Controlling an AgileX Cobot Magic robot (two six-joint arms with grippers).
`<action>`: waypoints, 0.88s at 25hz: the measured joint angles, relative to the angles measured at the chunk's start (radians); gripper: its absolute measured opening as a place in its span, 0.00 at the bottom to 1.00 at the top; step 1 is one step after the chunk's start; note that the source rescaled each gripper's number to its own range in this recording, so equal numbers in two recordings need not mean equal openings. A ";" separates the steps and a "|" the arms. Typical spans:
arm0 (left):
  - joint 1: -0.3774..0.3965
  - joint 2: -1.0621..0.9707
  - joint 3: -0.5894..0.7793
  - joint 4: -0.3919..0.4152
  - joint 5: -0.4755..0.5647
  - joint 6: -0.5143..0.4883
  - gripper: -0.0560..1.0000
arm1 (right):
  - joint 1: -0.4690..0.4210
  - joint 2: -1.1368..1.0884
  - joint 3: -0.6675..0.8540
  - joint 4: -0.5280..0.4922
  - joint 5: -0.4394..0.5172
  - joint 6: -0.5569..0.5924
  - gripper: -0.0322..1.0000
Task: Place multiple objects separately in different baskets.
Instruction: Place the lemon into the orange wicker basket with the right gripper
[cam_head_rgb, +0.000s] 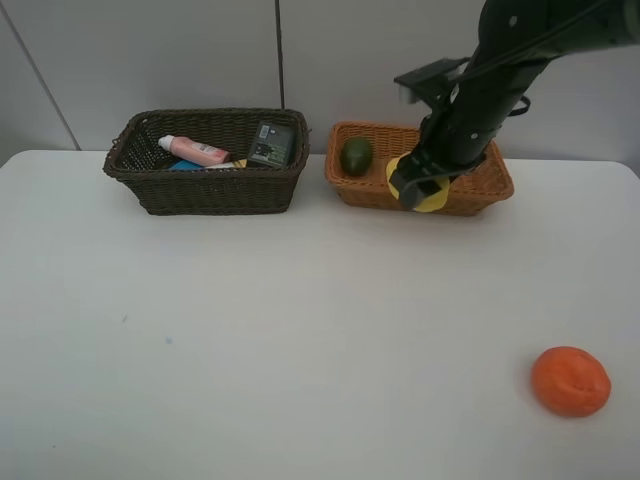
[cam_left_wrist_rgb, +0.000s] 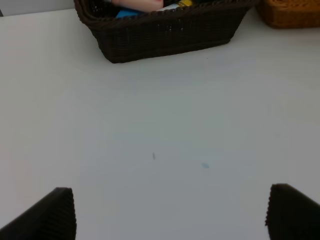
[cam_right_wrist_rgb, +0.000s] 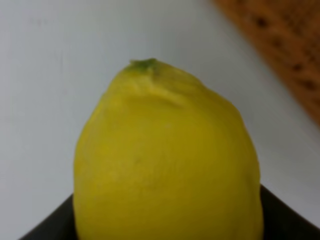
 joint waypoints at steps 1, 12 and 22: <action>0.000 0.000 0.000 0.000 0.000 0.000 1.00 | -0.012 -0.025 -0.007 0.000 -0.014 0.000 0.49; 0.000 0.000 0.000 0.000 0.000 0.000 1.00 | -0.235 0.123 -0.043 0.139 -0.337 0.019 0.49; 0.000 0.000 0.000 0.000 0.000 0.000 1.00 | -0.247 0.174 -0.042 0.134 -0.456 0.076 0.94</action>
